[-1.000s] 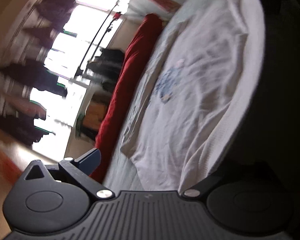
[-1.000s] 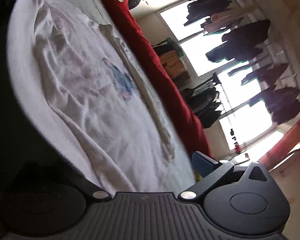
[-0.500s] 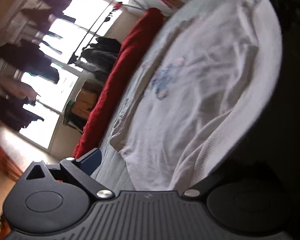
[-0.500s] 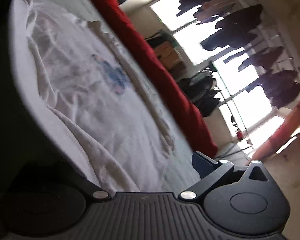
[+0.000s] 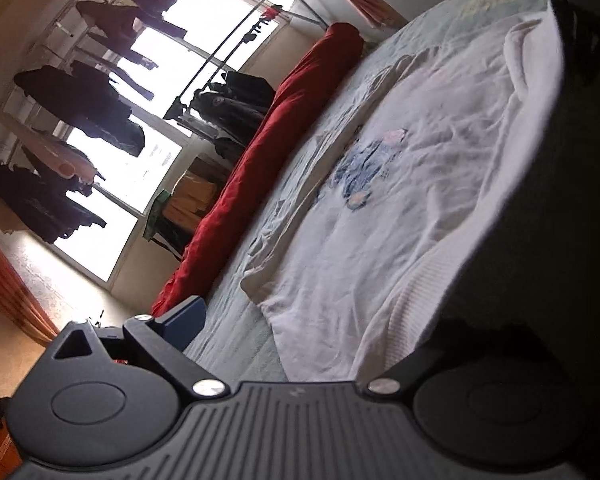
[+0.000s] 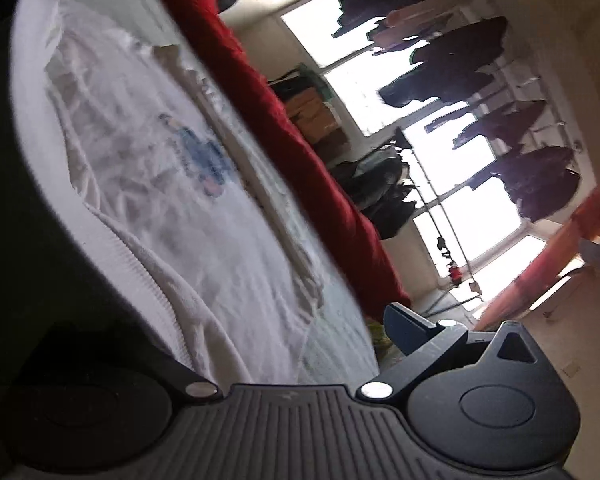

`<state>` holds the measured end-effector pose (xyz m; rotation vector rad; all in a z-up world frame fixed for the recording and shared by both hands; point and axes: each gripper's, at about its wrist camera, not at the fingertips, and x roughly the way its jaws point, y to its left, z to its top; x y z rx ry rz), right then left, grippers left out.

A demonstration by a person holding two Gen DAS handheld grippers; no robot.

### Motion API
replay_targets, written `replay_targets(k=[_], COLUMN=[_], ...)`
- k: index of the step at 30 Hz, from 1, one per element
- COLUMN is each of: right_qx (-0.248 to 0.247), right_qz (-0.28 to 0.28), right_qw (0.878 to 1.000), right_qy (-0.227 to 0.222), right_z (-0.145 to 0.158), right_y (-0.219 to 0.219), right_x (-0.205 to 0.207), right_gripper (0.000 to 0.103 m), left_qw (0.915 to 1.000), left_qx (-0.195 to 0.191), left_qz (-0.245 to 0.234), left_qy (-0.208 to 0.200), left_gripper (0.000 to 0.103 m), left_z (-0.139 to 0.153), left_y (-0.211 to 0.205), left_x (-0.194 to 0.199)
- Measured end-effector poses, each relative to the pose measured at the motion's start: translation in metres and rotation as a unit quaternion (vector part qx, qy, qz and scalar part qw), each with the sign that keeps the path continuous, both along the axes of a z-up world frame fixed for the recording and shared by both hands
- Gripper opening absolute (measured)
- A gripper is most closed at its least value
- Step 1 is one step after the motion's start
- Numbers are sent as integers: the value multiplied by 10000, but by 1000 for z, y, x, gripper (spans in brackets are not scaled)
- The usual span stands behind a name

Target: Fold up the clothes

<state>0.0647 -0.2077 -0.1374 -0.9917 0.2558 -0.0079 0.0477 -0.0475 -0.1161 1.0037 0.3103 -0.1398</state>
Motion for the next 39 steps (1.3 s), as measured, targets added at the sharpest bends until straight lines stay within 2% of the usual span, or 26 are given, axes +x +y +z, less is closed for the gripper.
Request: replay_targets(k=[4,14,26,34,39], right_qx=[10,-94,-181,-397,-472], right_qz=[-27,-299,-345,-258,-303], right_qw=[10000,9958,9950,9951,9939], right_qy=[-3,-865,-919,-873,-953], right_z=[2,17,27,29,32], right_y=[0,1,-2,-4,-5], right_x=[3,13,50,94,128], right_gripper=[103,103,103,103,103], left_qw=[10000,9985,9973,9967,9957], left_qx=[57,-199,-116,109,120], left_qz=[27,274,260,194,262], left_qy=[2,-428,-680,-781,-876], left_gripper=[97,97,97,97,96], left_z=[-1,20,40,42,40], left_y=[0,2,1,0,-1], left_x=[3,16,63,103,133])
